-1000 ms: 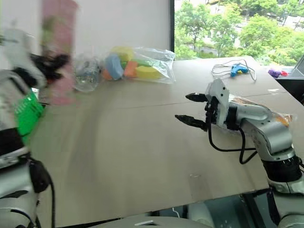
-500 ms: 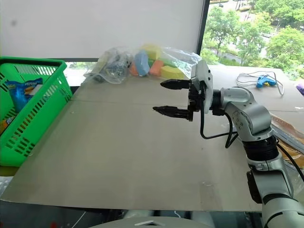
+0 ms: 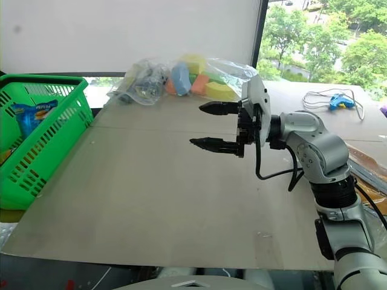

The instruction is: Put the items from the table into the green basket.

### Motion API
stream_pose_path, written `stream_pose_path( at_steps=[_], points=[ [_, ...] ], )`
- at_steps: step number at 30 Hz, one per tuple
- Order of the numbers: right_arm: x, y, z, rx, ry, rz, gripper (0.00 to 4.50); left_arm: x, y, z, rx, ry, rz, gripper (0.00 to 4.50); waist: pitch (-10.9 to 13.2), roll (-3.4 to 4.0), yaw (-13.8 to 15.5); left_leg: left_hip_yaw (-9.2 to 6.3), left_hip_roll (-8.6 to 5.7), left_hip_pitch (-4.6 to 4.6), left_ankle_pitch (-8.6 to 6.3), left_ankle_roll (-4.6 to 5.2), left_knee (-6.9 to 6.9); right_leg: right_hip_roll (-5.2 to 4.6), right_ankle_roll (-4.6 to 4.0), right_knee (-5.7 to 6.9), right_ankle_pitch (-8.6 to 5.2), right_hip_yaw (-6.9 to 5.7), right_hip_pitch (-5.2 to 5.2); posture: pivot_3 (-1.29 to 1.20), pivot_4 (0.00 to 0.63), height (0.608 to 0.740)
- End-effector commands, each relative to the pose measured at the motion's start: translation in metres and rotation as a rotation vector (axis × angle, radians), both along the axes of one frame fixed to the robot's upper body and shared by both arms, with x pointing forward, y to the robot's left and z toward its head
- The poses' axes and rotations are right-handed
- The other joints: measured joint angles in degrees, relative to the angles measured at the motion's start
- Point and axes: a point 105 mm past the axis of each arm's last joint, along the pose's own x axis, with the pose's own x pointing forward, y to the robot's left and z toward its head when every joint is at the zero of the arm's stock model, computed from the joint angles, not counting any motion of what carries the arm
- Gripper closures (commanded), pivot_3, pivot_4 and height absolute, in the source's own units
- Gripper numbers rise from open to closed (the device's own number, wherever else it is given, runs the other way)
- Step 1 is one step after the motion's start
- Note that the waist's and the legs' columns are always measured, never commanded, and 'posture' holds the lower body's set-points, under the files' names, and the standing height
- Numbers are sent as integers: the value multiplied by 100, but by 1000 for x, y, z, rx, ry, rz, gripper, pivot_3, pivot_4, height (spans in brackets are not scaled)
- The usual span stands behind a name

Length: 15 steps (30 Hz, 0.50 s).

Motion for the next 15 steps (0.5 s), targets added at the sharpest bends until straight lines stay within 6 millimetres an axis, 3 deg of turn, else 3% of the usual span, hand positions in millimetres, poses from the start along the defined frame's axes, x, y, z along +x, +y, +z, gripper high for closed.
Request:
stream_pose_path(
  at_steps=[1,6,9,11,13,15],
  points=[
    [1,-9,11,30,-45,-25,0,-4,-3,45,92,-171,37,615,-2,-2,3,-2,0,0,0,0,1,0,0,2,0,-2,0,253,0,740],
    [6,-14,8,20,-40,-49,0,24,-47,58,84,-281,-153,615,-9,5,31,-4,-2,2,1,-2,2,-4,0,5,0,-6,5,255,0,740],
    [12,-23,1,-12,-35,-105,0,47,-104,49,-3,-281,-384,615,-16,6,37,-10,-4,1,4,-5,7,-8,-1,12,0,1,7,257,0,740],
    [27,-39,-14,-64,-13,-248,0,55,-165,37,-98,-279,-607,615,-23,4,29,-12,-8,0,4,-5,10,-15,0,13,1,7,9,252,0,740],
    [36,-58,-30,-129,-11,-363,0,53,-219,11,-176,-211,-788,353,-25,1,13,-7,-8,-2,4,-4,14,-17,0,12,1,17,9,237,0,740],
    [37,-71,-41,-169,-6,-425,0,47,-249,-16,-228,-128,-871,27,-27,3,-4,2,-8,-2,1,0,14,-17,1,6,1,29,7,218,0,740]
  ],
)
